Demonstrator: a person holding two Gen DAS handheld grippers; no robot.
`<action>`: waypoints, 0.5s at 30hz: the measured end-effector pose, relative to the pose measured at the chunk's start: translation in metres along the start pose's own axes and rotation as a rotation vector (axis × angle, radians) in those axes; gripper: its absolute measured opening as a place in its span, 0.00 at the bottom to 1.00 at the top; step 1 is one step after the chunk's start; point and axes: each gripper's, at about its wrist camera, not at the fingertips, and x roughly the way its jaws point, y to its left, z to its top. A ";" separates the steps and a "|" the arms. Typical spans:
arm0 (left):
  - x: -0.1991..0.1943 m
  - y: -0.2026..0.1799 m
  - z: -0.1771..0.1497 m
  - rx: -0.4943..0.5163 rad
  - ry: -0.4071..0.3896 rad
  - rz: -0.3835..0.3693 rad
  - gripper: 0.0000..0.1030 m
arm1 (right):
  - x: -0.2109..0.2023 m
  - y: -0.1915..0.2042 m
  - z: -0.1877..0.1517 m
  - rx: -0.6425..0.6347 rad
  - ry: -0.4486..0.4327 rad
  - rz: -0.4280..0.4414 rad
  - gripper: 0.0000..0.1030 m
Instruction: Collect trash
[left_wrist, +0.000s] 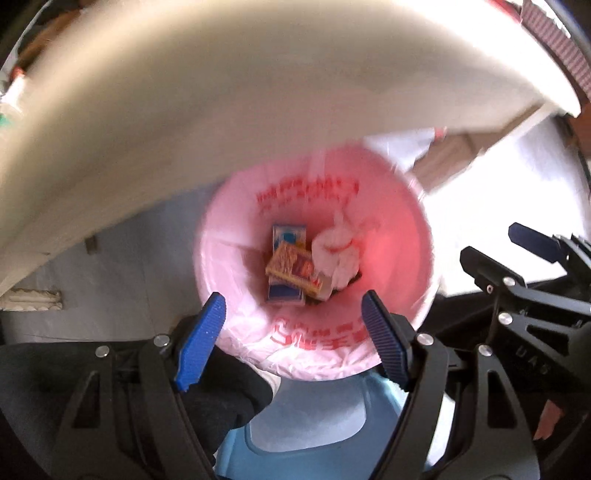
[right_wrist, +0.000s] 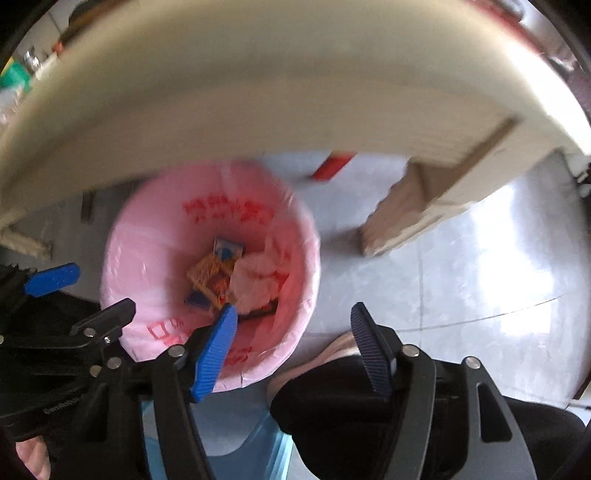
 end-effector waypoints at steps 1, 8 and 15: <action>-0.011 0.000 0.000 -0.009 -0.024 0.002 0.72 | -0.015 -0.001 0.002 -0.002 -0.042 -0.011 0.62; -0.105 0.004 0.002 -0.055 -0.240 0.077 0.75 | -0.133 0.002 0.011 -0.023 -0.362 -0.046 0.76; -0.212 0.017 -0.015 -0.132 -0.500 0.153 0.87 | -0.242 0.035 -0.002 -0.089 -0.662 -0.063 0.91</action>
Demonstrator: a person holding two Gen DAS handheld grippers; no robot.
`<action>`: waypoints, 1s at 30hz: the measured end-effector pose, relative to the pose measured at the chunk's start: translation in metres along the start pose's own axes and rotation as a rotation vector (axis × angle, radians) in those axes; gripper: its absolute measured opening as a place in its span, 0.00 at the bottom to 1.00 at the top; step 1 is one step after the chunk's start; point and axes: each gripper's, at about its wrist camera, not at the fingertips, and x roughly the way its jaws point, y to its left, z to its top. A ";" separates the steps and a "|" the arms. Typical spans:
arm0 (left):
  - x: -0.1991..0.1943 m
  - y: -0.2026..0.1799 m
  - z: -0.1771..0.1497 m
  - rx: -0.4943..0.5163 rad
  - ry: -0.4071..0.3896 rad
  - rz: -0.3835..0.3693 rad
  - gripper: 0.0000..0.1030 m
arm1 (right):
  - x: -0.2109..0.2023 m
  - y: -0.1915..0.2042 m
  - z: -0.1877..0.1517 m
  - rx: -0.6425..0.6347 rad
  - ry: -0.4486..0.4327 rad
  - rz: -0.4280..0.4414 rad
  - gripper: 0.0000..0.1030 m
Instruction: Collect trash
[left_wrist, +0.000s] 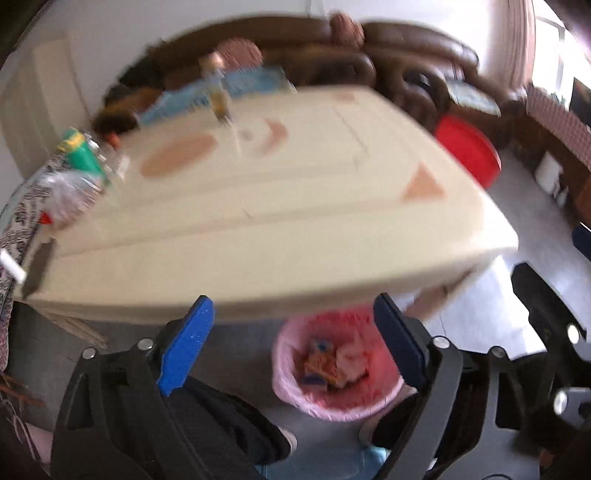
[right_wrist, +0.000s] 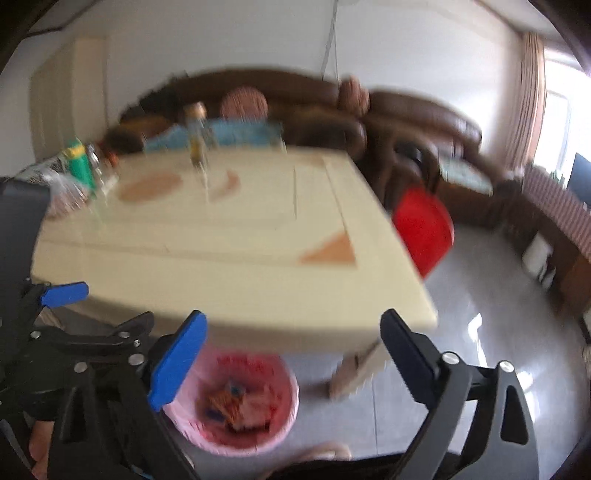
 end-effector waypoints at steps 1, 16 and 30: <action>-0.011 0.004 0.005 -0.011 -0.018 0.005 0.89 | -0.011 0.003 0.007 -0.001 -0.032 -0.001 0.91; -0.082 0.017 0.013 -0.084 -0.133 0.047 0.94 | -0.089 0.003 0.021 0.054 -0.153 -0.009 0.93; -0.093 0.022 0.007 -0.092 -0.157 0.065 0.94 | -0.100 0.016 0.020 0.031 -0.157 -0.029 0.93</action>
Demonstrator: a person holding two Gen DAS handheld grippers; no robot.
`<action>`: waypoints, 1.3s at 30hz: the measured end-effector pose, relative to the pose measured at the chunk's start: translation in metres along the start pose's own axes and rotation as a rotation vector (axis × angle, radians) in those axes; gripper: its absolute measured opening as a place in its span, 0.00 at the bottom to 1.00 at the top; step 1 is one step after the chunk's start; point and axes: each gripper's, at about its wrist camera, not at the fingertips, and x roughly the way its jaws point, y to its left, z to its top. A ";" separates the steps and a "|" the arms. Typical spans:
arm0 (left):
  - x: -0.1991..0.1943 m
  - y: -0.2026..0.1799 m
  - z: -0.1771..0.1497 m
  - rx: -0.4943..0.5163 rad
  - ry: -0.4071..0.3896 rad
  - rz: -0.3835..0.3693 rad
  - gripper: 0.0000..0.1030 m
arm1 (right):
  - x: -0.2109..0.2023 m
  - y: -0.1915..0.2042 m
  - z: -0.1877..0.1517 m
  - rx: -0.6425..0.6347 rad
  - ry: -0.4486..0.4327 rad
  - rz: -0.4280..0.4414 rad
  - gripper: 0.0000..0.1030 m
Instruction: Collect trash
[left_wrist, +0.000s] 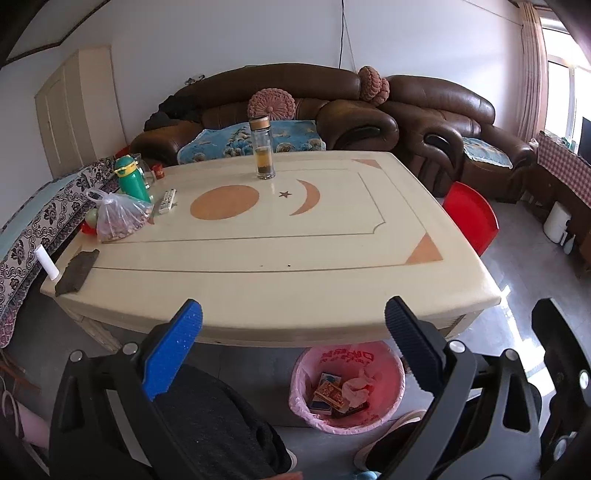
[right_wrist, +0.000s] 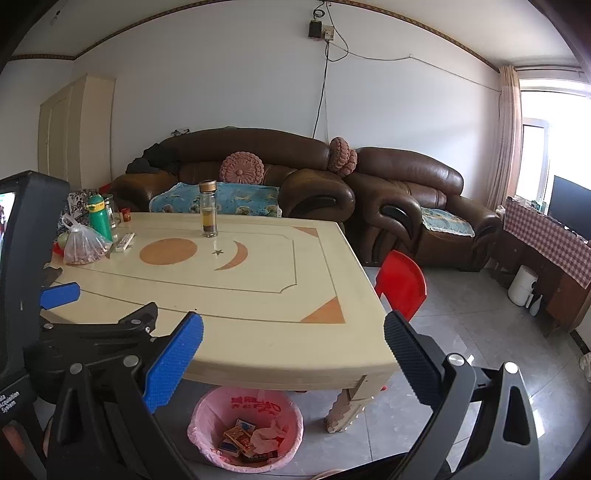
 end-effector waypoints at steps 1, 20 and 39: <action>0.001 0.001 0.000 -0.004 0.003 -0.001 0.94 | 0.001 -0.001 0.000 0.004 0.001 -0.001 0.93; 0.008 0.005 0.001 -0.010 0.020 0.011 0.94 | 0.005 0.001 -0.004 0.001 0.023 -0.008 0.93; 0.011 0.009 0.001 -0.014 0.033 0.024 0.94 | 0.008 0.000 -0.007 -0.002 0.024 -0.019 0.93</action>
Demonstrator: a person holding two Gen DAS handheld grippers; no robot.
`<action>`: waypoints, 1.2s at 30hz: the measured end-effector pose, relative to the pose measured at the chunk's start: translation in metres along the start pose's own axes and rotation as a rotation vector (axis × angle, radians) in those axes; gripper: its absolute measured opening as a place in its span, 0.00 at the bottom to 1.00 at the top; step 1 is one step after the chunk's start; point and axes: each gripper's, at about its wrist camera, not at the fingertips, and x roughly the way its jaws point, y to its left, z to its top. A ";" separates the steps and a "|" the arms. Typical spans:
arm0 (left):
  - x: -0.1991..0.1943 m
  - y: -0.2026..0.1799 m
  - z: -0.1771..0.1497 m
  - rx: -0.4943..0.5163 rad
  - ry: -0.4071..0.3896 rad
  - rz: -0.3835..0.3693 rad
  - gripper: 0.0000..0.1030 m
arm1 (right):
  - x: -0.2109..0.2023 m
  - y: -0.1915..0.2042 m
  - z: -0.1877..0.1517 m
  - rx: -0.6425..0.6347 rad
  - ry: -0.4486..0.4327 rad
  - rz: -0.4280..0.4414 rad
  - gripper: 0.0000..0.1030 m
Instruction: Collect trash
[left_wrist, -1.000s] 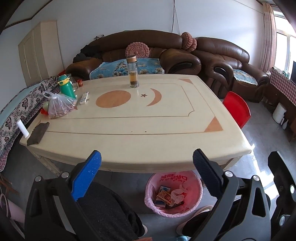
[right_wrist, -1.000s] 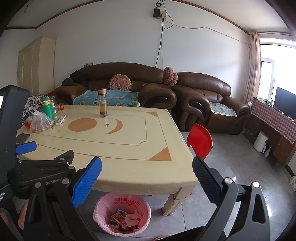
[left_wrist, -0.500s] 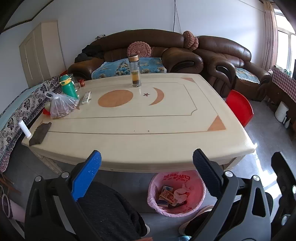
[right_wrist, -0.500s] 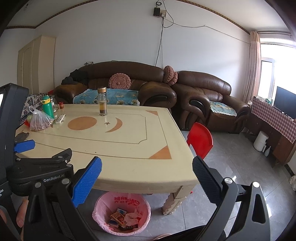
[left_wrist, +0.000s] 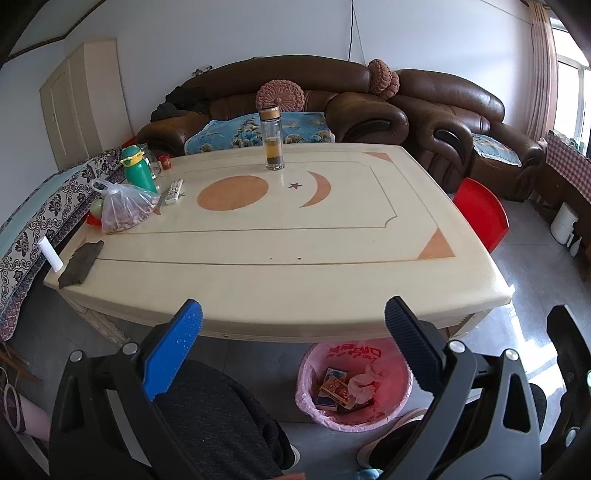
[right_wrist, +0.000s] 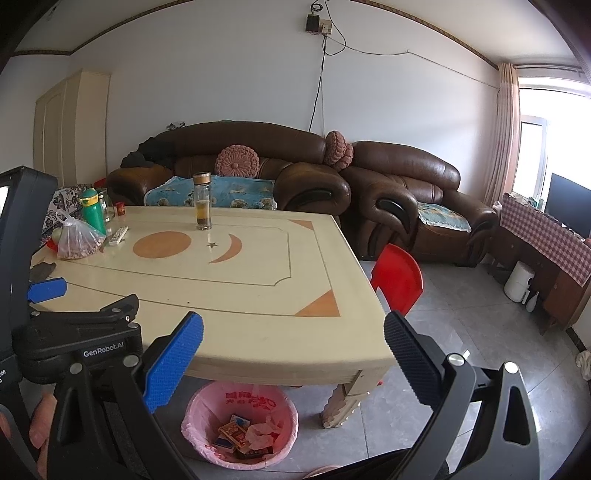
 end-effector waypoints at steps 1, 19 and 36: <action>0.000 0.000 0.000 -0.001 0.000 0.000 0.94 | 0.001 0.000 0.000 0.000 0.002 -0.001 0.93; 0.005 0.009 0.003 -0.041 0.025 -0.042 0.94 | 0.011 -0.005 -0.003 0.001 0.020 -0.017 0.93; 0.008 0.005 0.002 -0.016 0.046 -0.022 0.94 | 0.015 -0.007 -0.005 0.002 0.024 -0.016 0.93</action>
